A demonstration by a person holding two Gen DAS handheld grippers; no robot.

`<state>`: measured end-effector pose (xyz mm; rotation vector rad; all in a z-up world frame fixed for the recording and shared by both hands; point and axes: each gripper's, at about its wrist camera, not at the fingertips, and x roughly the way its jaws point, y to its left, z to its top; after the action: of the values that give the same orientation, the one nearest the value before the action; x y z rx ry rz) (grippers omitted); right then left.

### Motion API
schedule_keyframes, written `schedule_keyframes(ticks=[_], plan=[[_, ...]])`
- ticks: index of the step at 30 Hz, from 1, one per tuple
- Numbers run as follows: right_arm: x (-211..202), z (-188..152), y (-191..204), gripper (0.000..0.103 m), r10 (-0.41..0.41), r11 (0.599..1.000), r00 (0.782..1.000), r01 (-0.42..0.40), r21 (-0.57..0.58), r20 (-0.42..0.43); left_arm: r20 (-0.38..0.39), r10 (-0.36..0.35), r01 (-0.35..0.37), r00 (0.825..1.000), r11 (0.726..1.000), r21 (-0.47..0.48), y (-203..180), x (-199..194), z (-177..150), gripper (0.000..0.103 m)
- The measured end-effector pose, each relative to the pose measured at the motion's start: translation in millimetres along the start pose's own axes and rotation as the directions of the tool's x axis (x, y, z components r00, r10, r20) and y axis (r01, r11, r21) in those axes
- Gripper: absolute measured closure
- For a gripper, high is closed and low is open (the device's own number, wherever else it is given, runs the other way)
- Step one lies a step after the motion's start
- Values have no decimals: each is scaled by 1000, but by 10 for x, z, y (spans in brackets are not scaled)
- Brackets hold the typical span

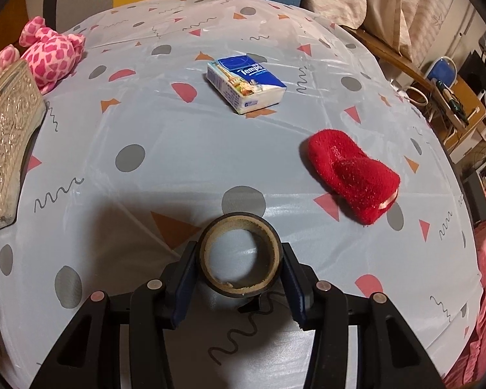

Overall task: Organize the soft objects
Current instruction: 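Carry the black-haired doll into the gold tray and open the left tool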

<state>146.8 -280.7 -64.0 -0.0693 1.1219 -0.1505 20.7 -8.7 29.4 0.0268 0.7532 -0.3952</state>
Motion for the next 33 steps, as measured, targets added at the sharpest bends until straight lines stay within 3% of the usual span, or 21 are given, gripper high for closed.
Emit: schedule_keyframes(ticks=[9, 26, 29, 33], plan=[[-3, -7, 4, 54, -4, 1000, 1000, 4, 2, 6, 34, 75, -73, 997, 995, -62, 344, -199, -15, 65], [-30, -24, 87, 54, -49, 997, 998, 51, -54, 30, 10, 150, -146, 989, 977, -158, 822, -303, -207, 65], [-38, -32, 101, 54, -53, 997, 998, 55, -59, 32, 18, 170, -162, 985, 965, -204, 1052, -428, -237, 65], [-41, -35, 108, 54, -56, 996, 998, 58, -64, 34, 24, 249, -231, 968, 925, -304, 1555, -764, -331, 65]])
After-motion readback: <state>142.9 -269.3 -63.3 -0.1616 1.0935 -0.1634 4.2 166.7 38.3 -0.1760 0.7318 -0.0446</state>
